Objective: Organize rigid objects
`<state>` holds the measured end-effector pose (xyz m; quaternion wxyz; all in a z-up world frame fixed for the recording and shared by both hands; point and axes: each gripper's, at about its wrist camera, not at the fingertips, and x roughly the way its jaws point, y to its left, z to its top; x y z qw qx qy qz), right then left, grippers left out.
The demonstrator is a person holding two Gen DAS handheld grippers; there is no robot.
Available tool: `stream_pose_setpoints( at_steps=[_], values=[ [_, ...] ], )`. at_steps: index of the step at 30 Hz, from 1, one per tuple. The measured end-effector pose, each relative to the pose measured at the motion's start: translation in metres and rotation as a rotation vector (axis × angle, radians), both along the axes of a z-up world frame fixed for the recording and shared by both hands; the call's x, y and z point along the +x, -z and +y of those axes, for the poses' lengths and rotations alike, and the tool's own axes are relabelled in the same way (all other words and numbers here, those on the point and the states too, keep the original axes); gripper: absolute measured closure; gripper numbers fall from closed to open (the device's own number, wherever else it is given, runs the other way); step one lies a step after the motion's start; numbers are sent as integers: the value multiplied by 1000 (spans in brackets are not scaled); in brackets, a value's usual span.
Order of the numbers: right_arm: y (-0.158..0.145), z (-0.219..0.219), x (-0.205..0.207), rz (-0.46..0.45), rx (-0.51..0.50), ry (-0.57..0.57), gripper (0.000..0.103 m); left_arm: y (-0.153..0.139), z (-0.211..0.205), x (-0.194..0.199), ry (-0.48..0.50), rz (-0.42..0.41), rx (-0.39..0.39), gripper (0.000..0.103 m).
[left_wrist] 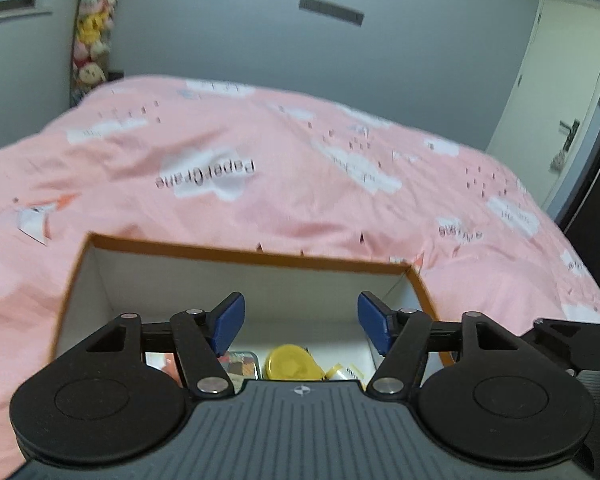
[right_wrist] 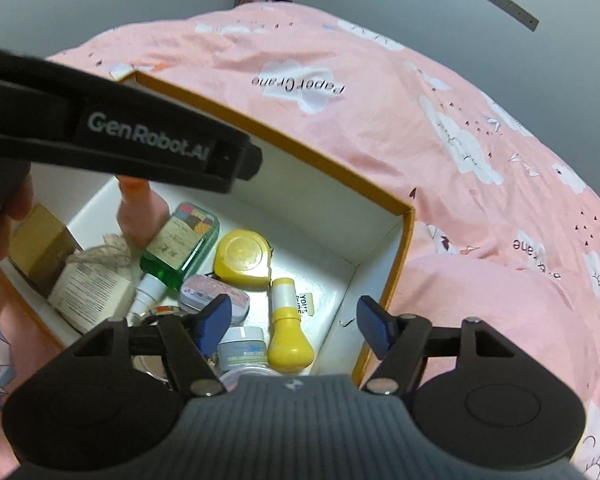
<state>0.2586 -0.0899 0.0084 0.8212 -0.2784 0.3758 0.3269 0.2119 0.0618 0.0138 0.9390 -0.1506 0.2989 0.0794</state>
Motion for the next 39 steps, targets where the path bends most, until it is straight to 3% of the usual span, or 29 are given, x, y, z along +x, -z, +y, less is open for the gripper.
stream_pose_setpoints(
  at_steps=[5,10,12,16,18,22,24,28,31,35,39],
  values=[
    [-25,-13,-17,-49,73,79,30,-14,3,-30,-39,-72,-4,20],
    [-51,-31,-39,-97,180,160,25,-29,0,-71,-126,-168,60,13],
    [-64,-38,-51,-133,222,198,24,-33,-3,-86,-142,-199,78,12],
    [-87,-51,-81,-225,343,247,17,-41,-16,-119,-170,-295,154,0],
    [-94,-54,-93,-244,368,245,16,-43,-22,-134,-171,-336,188,0],
    [-101,-60,-117,-239,440,270,15,-49,-29,-154,-174,-347,239,0],
    [-103,-64,-128,-232,480,291,8,-52,-27,-164,-191,-347,247,0],
    [-97,-70,-150,-253,521,308,3,-51,-18,-180,-229,-362,209,0],
    [-90,-73,-164,-254,542,325,3,-46,-14,-183,-245,-305,211,0],
    [-76,-71,-176,-274,513,303,3,-33,-19,-185,-237,-257,261,0],
    [-59,-67,-184,-304,456,284,3,-19,-21,-188,-240,-219,253,0]
  ],
)
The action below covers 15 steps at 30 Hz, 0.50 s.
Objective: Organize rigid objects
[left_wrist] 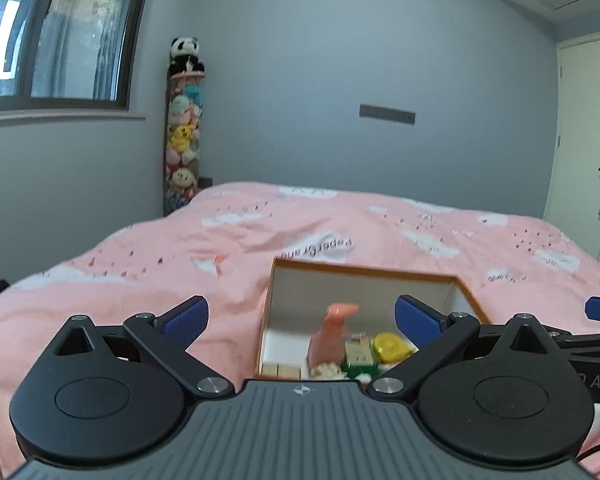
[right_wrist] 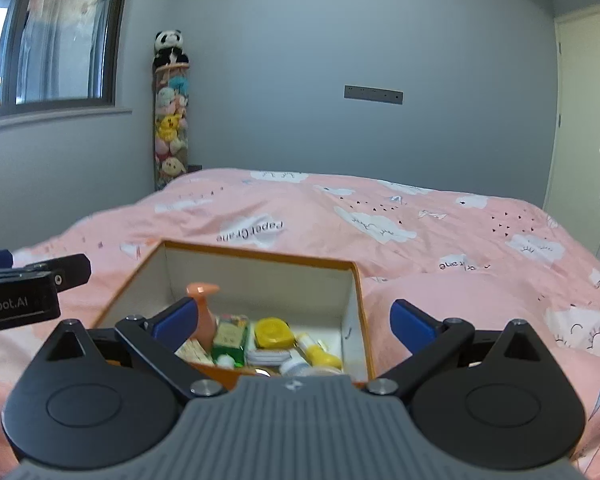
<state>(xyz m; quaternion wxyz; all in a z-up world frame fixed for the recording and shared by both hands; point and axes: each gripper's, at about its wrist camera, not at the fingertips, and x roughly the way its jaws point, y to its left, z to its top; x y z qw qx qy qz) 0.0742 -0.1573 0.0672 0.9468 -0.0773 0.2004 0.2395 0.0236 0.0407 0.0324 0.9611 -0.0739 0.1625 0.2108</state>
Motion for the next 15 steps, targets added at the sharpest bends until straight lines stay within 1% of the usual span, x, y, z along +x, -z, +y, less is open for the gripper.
stream_pose_setpoints(
  at_steps=[3,8,11,15],
  values=[
    [10,1,1,17,-11,-4,3,10,-1,0,-23,27,5,0],
    [23,-1,8,78,-17,8,3,25,-5,-2,-23,90,33,0],
    [31,-3,11,120,-18,11,3,33,-7,0,-6,132,11,0],
    [40,-4,12,136,-35,18,3,37,-10,2,1,139,-7,0]
  ],
)
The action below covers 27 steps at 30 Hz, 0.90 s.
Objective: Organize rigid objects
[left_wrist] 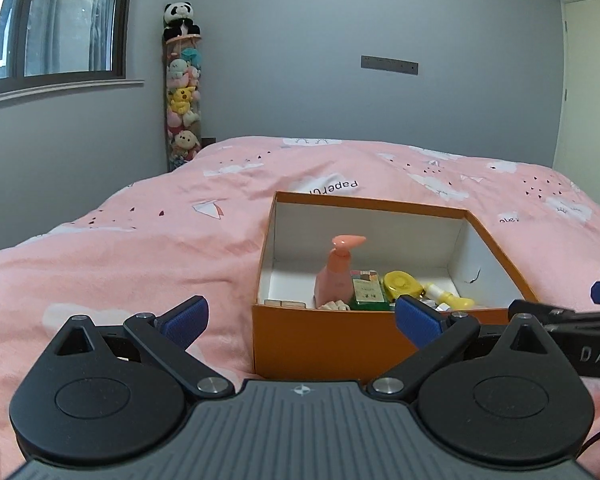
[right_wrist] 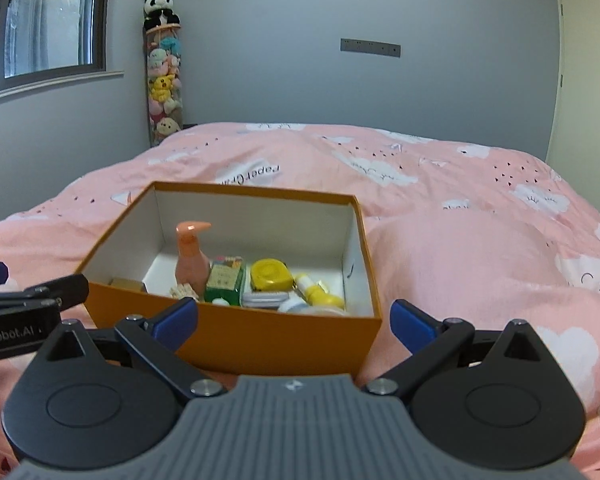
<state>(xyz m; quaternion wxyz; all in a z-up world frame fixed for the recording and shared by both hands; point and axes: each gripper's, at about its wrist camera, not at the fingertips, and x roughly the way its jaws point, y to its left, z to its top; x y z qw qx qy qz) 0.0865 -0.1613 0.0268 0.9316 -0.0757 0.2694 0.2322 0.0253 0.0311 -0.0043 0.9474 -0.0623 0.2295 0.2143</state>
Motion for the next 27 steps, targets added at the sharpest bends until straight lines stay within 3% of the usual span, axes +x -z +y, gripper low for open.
stream_pose_setpoints(
  at_steps=[27],
  values=[
    [18,0,3,64,-19,22,3,10,-3,6,-15,87,17,0]
  ],
)
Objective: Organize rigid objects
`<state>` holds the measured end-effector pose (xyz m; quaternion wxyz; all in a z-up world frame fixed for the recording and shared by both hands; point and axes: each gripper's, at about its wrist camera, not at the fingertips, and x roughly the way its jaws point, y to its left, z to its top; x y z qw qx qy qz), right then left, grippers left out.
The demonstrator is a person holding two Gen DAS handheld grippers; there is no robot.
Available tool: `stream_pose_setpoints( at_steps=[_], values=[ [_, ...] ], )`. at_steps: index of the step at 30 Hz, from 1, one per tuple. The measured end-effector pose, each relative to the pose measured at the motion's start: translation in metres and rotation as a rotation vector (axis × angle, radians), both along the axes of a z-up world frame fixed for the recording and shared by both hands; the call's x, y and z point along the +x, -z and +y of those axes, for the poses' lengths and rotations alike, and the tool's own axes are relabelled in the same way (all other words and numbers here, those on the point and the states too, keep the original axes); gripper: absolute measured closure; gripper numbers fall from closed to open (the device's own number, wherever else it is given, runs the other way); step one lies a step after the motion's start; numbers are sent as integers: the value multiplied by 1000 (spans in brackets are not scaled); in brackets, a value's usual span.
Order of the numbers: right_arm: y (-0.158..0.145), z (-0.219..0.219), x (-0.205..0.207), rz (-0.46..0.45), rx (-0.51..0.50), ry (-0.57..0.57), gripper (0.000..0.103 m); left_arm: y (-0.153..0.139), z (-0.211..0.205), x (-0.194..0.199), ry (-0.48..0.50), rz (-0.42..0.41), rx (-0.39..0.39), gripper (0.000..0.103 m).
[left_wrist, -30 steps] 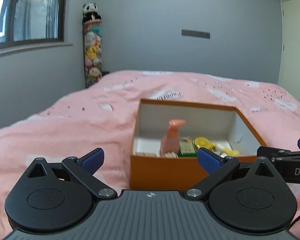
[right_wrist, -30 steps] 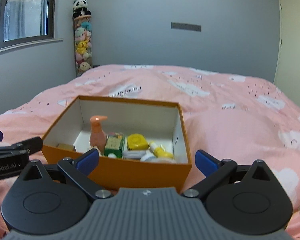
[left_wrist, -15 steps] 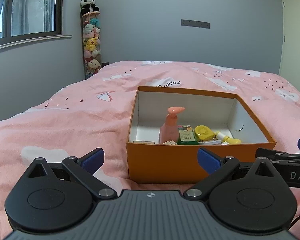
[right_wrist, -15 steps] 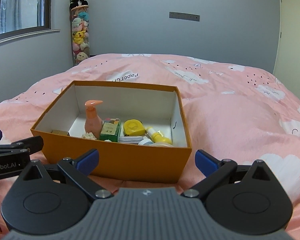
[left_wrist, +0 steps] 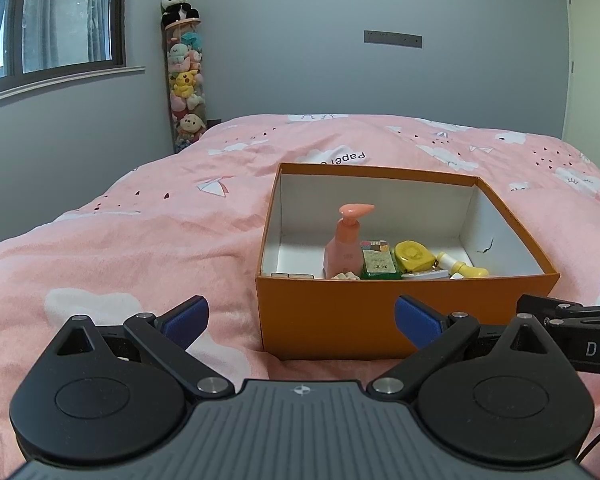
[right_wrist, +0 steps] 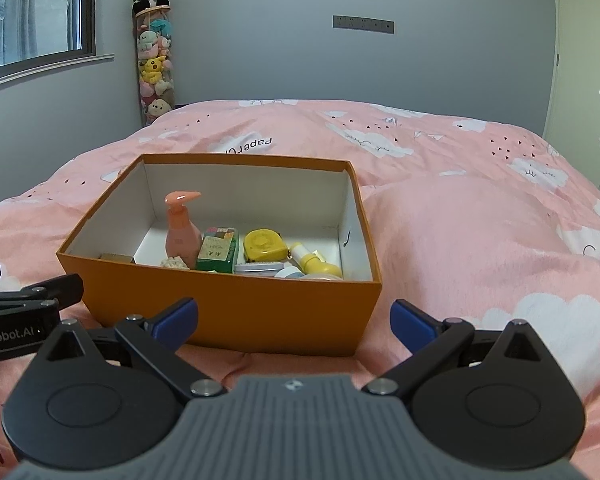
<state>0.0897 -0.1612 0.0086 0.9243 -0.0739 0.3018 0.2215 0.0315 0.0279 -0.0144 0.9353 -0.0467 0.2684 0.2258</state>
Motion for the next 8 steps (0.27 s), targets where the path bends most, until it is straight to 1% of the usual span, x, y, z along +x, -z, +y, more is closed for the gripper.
stream_pose_setpoints(
  at_steps=[8],
  values=[
    [1,1,1,3,-2,-2,3,0,-1,0,7,-1,-3,0]
  ],
)
